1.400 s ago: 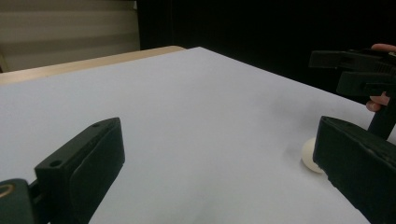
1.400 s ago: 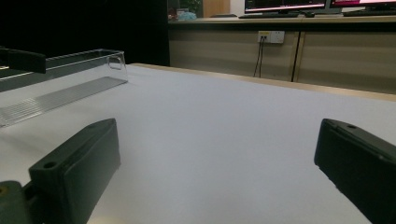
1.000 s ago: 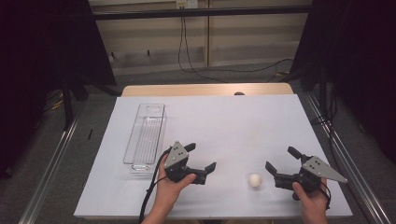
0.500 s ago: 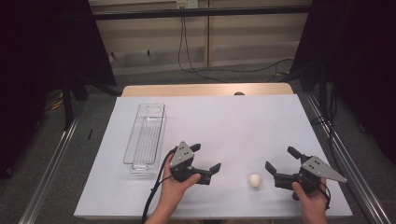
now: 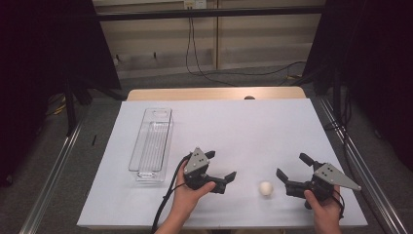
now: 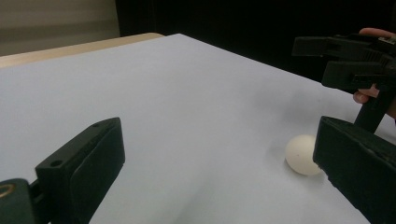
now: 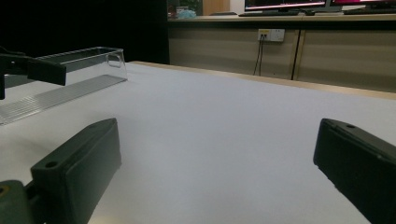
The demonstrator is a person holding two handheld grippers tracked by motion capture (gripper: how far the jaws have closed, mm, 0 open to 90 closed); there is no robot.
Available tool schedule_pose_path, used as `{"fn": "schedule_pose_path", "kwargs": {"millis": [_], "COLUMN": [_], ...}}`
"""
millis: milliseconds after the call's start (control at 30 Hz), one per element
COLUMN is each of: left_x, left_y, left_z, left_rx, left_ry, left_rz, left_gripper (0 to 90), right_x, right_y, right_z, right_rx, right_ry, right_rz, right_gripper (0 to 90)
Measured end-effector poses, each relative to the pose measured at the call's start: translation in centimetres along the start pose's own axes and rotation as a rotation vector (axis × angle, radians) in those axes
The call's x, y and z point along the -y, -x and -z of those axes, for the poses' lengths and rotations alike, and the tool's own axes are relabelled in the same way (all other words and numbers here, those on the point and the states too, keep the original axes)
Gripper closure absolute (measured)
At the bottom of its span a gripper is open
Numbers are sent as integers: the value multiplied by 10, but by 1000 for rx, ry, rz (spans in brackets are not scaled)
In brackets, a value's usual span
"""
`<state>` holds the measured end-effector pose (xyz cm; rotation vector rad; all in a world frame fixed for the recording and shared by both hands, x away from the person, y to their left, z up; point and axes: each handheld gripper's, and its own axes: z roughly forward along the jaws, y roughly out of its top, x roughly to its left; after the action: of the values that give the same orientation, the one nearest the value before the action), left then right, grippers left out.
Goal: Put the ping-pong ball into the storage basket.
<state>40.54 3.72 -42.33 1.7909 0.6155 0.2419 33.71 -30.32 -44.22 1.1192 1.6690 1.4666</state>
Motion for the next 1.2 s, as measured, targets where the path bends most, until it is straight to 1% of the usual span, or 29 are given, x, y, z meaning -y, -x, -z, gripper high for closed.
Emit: {"fn": "schedule_pose_path", "kwargs": {"millis": [33, 67, 233, 267, 300, 333, 367, 400, 433, 467, 600, 700, 800, 833, 900, 933, 1000, 1033, 1067, 1167, 1200], "left_x": [0, 0, 0, 0, 0, 0, 0, -1, -1, -1, 0, 0, -1, 0, 0, 1, 1, 1, 1, 1, 1], "left_y": [2, 0, 2, 1, 3, 3, 3, 4, 5, 5, 7, 9, 11, 11, 11, 12, 13, 13, 14, 16, 16], "left_z": [-2, -1, -4, -4, -5, -6, -7, -8, -9, -9, -13, -15, -16, -18, -19, -20, -21, -22, -23, -25, -26], "left_rx": [-4, 0, 5, 7, 6, 8, 12, 8, 12, 12, 22, 21, 25, 22, 31, 29, 28, 40, 36, 45, 56], "left_ry": [12, -12, -21, -30, -22, -29, -18, -32, -22, -22, -36, -39, -54, -49, -57, -58, -63, -66, -63, -79, -75], "left_rz": [22, 2, -1, -17, 2, -5, -2, -12, -8, -8, -4, -6, -17, -8, -13, -8, -11, -14, -11, -22, -16], "left_gripper": [23, 23, 23, 23, 23, 23, 23, 23, 23, 23, 23, 23, 23, 22, 22, 22, 23, 23, 23, 22, 23], "right_x": [0, 0, 0, 0, 0, 0, 0, 0, 0, 0, 0, 0, 0, 0, 0, 0, 0, 0, 0, 0, 0], "right_y": [0, 0, 0, 0, 0, 0, 0, 0, 0, 0, 0, 0, -1, -1, -1, 0, 0, 0, 0, 0, 0], "right_z": [0, 0, 0, 0, 0, 0, 0, 0, 0, 0, 0, -1, -1, -1, -1, -1, 0, 0, 0, -1, -1], "right_rx": [0, 2, 1, 5, 5, 5, 4, 7, 6, 6, 0, 5, 2, 1, 2, 0, 1, 1, 1, 4, 3], "right_ry": [1, 0, 2, 4, 4, 4, 1, 3, 2, 2, -1, 3, 0, 1, 1, 1, -1, -1, -2, -3, -4], "right_rz": [0, -2, -1, 1, 1, -1, -7, -10, -9, -9, -2, -7, -5, -6, -4, -4, -10, -10, -8, -10, -8], "right_gripper": [5, 5, 5, 5, 5, 5, 5, 5, 5, 5, 5, 5, 5, 5, 5, 5, 5, 5, 5, 5, 5]}}
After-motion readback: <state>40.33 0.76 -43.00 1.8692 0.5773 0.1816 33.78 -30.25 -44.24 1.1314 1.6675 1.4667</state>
